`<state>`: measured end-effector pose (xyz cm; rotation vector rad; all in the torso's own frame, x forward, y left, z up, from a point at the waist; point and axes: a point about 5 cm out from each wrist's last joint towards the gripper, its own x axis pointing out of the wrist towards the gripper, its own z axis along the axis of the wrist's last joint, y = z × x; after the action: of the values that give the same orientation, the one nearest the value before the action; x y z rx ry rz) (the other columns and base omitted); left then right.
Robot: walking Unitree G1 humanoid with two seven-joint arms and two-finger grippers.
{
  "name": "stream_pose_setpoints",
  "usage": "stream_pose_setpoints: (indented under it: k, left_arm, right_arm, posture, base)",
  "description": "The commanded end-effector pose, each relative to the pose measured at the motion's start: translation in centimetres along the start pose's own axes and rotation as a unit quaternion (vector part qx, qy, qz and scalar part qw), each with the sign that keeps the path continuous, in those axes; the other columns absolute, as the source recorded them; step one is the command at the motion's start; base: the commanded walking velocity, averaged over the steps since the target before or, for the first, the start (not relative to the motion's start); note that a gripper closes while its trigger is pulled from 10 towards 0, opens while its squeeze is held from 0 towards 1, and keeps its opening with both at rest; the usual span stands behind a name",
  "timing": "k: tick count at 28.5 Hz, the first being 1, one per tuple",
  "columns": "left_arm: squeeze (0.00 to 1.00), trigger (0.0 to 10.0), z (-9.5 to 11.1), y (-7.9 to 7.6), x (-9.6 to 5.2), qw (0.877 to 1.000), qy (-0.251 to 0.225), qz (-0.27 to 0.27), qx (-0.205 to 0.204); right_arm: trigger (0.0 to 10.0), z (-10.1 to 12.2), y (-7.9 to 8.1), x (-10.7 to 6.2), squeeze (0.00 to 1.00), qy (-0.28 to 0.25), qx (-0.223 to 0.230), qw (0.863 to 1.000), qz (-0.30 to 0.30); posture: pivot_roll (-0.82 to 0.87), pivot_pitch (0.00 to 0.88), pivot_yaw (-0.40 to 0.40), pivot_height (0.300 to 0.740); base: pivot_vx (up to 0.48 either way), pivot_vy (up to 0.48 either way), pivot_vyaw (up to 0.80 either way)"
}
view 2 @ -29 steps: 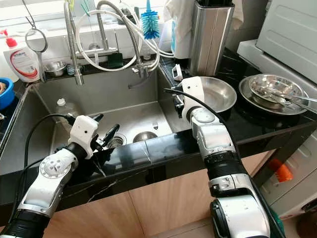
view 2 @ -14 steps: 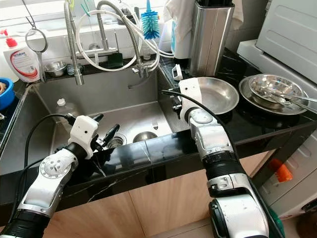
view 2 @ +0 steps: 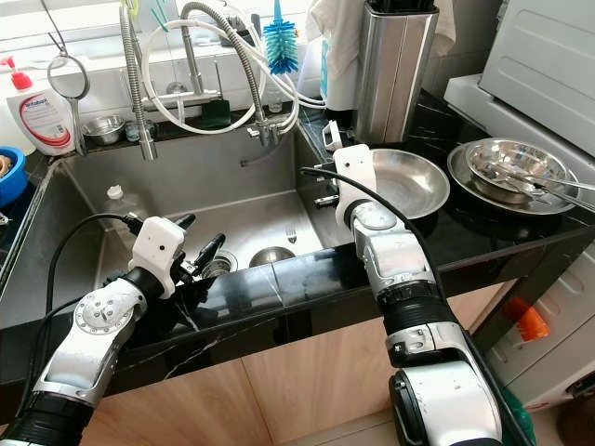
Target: Kitchen organization
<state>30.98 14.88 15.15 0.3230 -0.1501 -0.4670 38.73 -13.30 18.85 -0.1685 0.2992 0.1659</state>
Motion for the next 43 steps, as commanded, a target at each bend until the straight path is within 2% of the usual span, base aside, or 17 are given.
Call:
stream_pose_setpoints:
  k: [1,5,8,11,13,14,15,20,22,23,26,28,33,34,37,39,43]
  left_arm:
    - [0.00,10.0,-0.5,-0.1,0.0,1.000,0.015,-0.010,0.005]
    - [0.00,10.0,-0.5,-0.1,0.0,1.000,0.014,-0.011,0.006]
    - [0.00,10.0,-0.5,-0.3,0.0,1.000,0.014,-0.011,0.005]
    - [0.00,10.0,-0.5,-0.2,0.0,1.000,0.014,-0.011,0.005]
    - [0.00,10.0,-0.5,-0.2,0.0,1.000,0.014,-0.010,0.005]
    - [0.00,10.0,-0.6,-0.2,0.0,1.000,0.015,-0.010,0.005]
    - [0.00,10.0,-0.6,-0.2,0.0,1.000,0.015,-0.009,0.005]
    - [0.00,10.0,-0.6,-0.2,0.0,1.000,0.015,-0.008,0.003]
    - [0.00,10.0,-0.6,-0.2,0.0,1.000,0.015,-0.007,0.004]
    - [0.00,10.0,-0.6,-0.2,0.0,1.000,0.015,-0.007,0.004]
    - [0.00,10.0,-0.6,-0.2,-0.1,1.000,0.015,-0.007,0.004]
    - [0.00,10.0,-0.6,-0.1,-0.2,1.000,0.015,-0.005,0.006]
    - [0.00,10.0,-0.6,0.0,-0.2,1.000,0.016,-0.004,0.007]
    - [0.00,10.0,-0.6,0.0,-0.2,1.000,0.016,-0.004,0.007]
    - [0.00,10.0,-0.5,0.0,-0.2,1.000,0.016,-0.004,0.007]
    - [0.00,10.0,-0.5,0.0,-0.2,1.000,0.015,-0.005,0.007]
    - [0.00,10.0,-0.5,0.0,-0.2,1.000,0.015,-0.004,0.008]
  right_arm:
    - [0.0,0.5,0.4,0.1,0.00,-0.005,0.001,1.000,0.007]
    - [0.0,0.6,0.4,0.1,0.00,-0.007,0.000,1.000,0.007]
    - [0.0,0.7,0.6,0.0,0.00,-0.019,-0.026,0.999,0.010]
    - [0.0,1.6,1.2,-0.1,0.00,-0.051,-0.021,0.998,0.029]
    - [0.0,2.8,1.8,-0.5,0.00,-0.095,-0.018,0.994,0.048]
    - [0.5,3.3,2.2,-0.6,0.00,-0.111,-0.017,0.992,0.061]
    - [10.0,3.7,2.6,-0.8,0.00,-0.124,-0.023,0.989,0.076]
    - [10.0,4.9,4.3,-1.7,0.00,-0.181,-0.041,0.973,0.140]
    - [10.0,5.2,5.7,-2.5,0.00,-0.208,-0.074,0.955,0.198]
    - [10.0,4.9,7.0,-3.3,0.00,-0.220,-0.104,0.937,0.251]
    - [10.0,4.7,7.7,-3.9,0.00,-0.227,-0.104,0.924,0.290]
    - [10.0,4.8,8.2,-4.6,0.00,-0.245,-0.064,0.908,0.334]
    - [10.0,4.7,8.2,-5.1,0.00,-0.255,-0.002,0.890,0.378]
    - [10.0,4.7,8.2,-5.1,0.00,-0.255,-0.002,0.890,0.378]
    - [10.0,4.2,8.2,-5.4,0.00,-0.247,0.043,0.874,0.416]
    - [10.0,3.6,7.8,-5.3,0.00,-0.238,0.096,0.871,0.420]
    - [10.0,3.5,7.4,-5.2,0.00,-0.236,0.118,0.869,0.419]
  posture:
    - [-0.10,0.000,0.065,0.740]
    - [-0.10,0.000,0.066,0.740]
    - [-0.11,0.000,0.065,0.740]
    - [-0.10,0.000,0.064,0.740]
    - [-0.10,0.000,0.064,0.740]
    - [-0.10,0.000,0.064,0.740]
    - [-0.10,0.000,0.063,0.740]
    - [-0.10,0.000,0.061,0.740]
    - [-0.10,0.000,0.061,0.740]
    - [-0.10,0.000,0.061,0.740]
    - [-0.10,0.000,0.061,0.740]
    - [-0.10,0.000,0.062,0.740]
    - [-0.10,0.000,0.063,0.740]
    - [-0.10,0.000,0.063,0.740]
    - [-0.09,0.000,0.064,0.740]
    - [-0.09,0.000,0.064,0.740]
    - [-0.09,0.000,0.066,0.740]
  base:
    - [0.000,0.000,0.00]
    - [0.000,0.000,0.00]
    - [0.000,0.000,0.00]
    - [0.000,0.000,0.00]
    - [0.000,0.000,0.00]
    - [0.000,0.000,0.00]
    - [0.000,0.000,0.00]
    - [0.000,0.000,0.00]
    - [0.000,0.000,0.00]
    - [0.000,0.000,0.00]
    - [0.000,0.000,0.00]
    - [0.000,0.000,0.00]
    - [0.000,0.000,0.00]
    - [0.000,0.000,0.00]
    - [0.000,0.000,0.00]
    - [0.000,0.000,0.00]
    - [0.000,0.000,0.00]
